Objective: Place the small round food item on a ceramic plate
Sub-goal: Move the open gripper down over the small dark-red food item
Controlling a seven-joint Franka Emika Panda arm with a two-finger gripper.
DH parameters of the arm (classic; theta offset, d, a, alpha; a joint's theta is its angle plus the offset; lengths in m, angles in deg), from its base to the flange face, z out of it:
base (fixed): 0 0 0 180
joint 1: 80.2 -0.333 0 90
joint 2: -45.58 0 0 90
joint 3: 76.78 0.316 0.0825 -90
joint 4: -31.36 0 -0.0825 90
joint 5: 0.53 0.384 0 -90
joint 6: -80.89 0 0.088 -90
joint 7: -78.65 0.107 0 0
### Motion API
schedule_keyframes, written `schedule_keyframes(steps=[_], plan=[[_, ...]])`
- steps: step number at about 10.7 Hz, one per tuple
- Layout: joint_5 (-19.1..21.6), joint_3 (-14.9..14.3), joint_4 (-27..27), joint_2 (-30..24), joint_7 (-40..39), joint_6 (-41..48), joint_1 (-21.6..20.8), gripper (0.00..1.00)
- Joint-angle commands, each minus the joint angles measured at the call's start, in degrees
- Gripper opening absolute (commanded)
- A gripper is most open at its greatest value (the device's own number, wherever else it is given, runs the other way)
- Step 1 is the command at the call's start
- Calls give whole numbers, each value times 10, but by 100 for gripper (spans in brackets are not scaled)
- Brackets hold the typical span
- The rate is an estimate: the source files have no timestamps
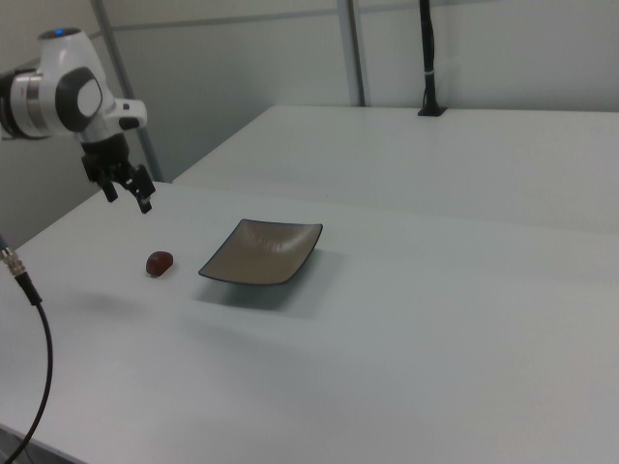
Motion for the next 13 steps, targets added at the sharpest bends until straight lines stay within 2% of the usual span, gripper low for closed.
schedule_keyframes(steps=[1,8,13], plan=[[-26,-3,-30,70,29,-41,-22,100],[-88,-3,-31,167,91,-174,-45,100],[-111,-2,-31,199,90,-222,-45,100]])
